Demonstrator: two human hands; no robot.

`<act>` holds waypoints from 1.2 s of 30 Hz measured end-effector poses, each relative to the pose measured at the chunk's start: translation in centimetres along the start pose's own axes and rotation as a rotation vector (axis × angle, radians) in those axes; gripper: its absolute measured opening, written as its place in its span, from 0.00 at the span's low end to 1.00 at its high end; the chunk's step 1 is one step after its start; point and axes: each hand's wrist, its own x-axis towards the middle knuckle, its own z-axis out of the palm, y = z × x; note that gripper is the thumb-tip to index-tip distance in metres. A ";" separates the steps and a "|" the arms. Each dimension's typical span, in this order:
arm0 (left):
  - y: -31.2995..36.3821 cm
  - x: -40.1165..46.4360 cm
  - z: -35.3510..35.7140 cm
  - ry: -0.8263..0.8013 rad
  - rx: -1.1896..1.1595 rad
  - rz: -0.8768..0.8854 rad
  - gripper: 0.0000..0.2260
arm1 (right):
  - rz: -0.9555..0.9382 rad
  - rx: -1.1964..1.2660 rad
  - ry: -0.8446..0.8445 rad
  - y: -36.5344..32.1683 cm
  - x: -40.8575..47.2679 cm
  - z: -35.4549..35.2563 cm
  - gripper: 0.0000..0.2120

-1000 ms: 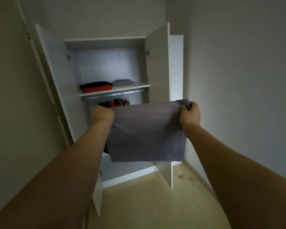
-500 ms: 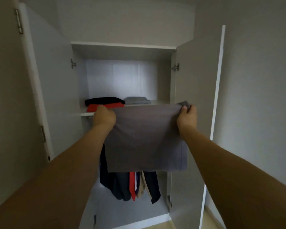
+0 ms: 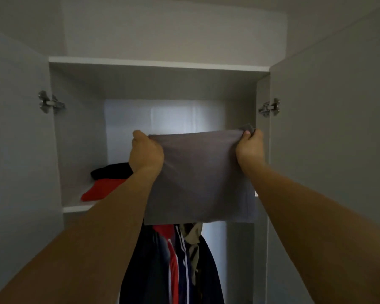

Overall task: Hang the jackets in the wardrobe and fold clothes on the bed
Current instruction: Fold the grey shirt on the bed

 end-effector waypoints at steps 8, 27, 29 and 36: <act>-2.6 12.6 15.3 -0.104 0.224 -0.117 0.22 | 0.098 -0.254 -0.137 7.7 15.6 12.3 0.16; -19.6 10.5 32.4 -0.858 0.832 0.041 0.35 | -0.053 -0.958 -0.923 30.3 17.2 24.4 0.33; -19.5 10.5 32.3 -0.847 0.838 0.032 0.36 | -0.053 -0.949 -0.923 30.4 17.2 24.3 0.33; -18.5 10.2 32.0 -0.844 0.811 0.012 0.35 | -0.053 -0.919 -0.895 28.0 16.3 23.0 0.31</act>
